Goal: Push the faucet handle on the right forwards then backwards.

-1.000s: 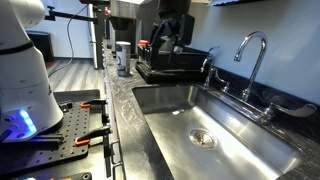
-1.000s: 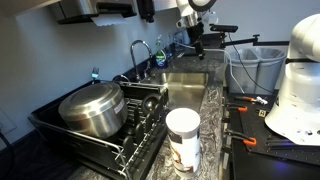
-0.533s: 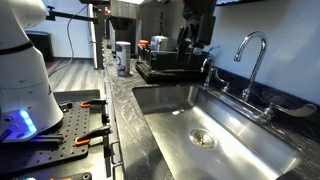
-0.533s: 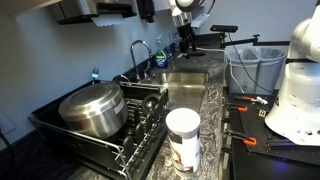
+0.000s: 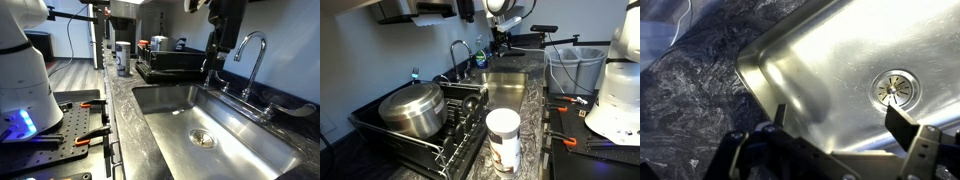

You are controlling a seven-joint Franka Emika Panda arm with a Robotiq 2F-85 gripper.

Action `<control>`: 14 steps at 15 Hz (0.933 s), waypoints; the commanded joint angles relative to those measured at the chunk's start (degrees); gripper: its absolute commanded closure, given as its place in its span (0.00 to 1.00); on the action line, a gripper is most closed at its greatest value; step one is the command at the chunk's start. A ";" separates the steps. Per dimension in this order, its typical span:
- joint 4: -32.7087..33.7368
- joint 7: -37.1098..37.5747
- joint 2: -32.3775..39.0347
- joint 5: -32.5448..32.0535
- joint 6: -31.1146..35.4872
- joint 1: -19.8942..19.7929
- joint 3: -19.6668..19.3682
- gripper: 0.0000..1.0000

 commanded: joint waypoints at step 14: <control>8.92 23.22 9.05 13.85 0.83 -0.29 -2.18 0.00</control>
